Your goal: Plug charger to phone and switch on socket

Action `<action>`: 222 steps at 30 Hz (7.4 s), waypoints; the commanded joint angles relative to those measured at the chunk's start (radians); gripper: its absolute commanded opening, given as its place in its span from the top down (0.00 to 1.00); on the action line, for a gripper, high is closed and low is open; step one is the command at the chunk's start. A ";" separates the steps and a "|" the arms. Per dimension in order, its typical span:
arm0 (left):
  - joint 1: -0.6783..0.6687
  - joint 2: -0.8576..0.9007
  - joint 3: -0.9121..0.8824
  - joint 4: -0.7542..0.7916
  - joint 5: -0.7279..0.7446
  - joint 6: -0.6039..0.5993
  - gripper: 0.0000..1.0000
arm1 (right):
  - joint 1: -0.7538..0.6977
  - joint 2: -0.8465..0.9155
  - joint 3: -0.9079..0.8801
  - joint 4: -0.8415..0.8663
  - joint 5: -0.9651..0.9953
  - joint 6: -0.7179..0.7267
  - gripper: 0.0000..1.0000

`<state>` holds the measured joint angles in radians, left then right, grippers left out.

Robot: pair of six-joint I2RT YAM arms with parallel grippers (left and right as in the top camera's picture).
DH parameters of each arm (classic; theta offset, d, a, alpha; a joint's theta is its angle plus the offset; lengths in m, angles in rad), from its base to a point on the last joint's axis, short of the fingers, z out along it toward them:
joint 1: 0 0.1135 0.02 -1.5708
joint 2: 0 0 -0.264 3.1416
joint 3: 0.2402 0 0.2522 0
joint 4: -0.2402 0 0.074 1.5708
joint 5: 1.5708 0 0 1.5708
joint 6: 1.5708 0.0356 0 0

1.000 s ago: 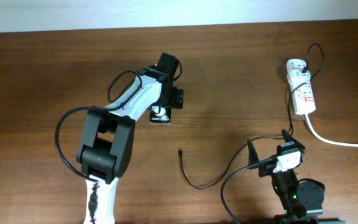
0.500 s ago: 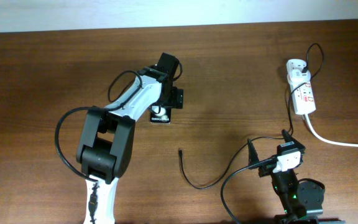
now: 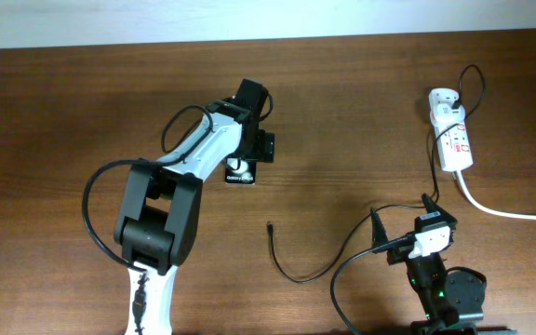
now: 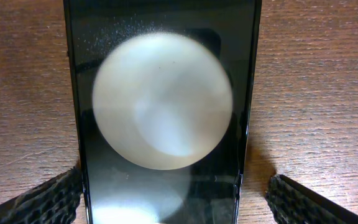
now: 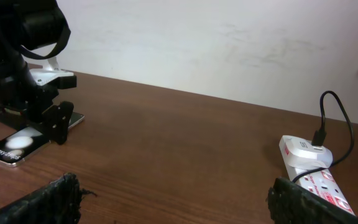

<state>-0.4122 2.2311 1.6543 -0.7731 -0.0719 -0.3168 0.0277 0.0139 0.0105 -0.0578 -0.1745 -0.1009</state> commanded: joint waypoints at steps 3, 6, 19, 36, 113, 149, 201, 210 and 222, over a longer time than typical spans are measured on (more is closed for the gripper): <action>0.007 0.093 -0.047 -0.017 0.050 -0.003 0.01 | 0.000 -0.008 -0.005 -0.006 0.002 0.004 0.01; 0.007 0.093 -0.047 -0.016 0.049 -0.003 0.01 | 0.000 -0.008 -0.005 -0.006 0.002 0.004 0.01; 0.007 0.093 -0.047 -0.047 0.084 -0.031 0.12 | 0.000 -0.008 -0.005 -0.006 0.002 0.004 0.01; 0.047 0.093 -0.047 -0.065 0.047 -0.192 0.01 | 0.000 -0.008 -0.005 -0.006 0.002 0.004 0.01; 0.077 -0.005 0.034 -0.204 0.318 0.095 0.27 | 0.000 -0.008 -0.005 -0.006 0.002 0.004 0.01; 0.076 -0.005 0.034 -0.194 0.312 0.095 0.28 | 0.026 1.621 1.215 -0.908 -0.586 0.157 0.01; 0.041 -0.018 0.033 -0.201 0.595 0.206 0.25 | 0.394 1.951 0.735 0.676 -0.460 0.922 0.73; 0.046 -0.018 0.034 -0.201 0.554 0.206 0.03 | 0.390 1.950 0.735 0.676 -0.465 0.922 0.96; 0.233 -0.154 0.034 -0.181 1.458 0.626 0.15 | 0.267 1.950 0.735 1.126 -0.835 1.074 0.96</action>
<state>-0.1768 2.1075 1.6901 -0.9569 1.0252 0.1326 0.2798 1.9682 0.7345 0.9974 -0.9447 0.9031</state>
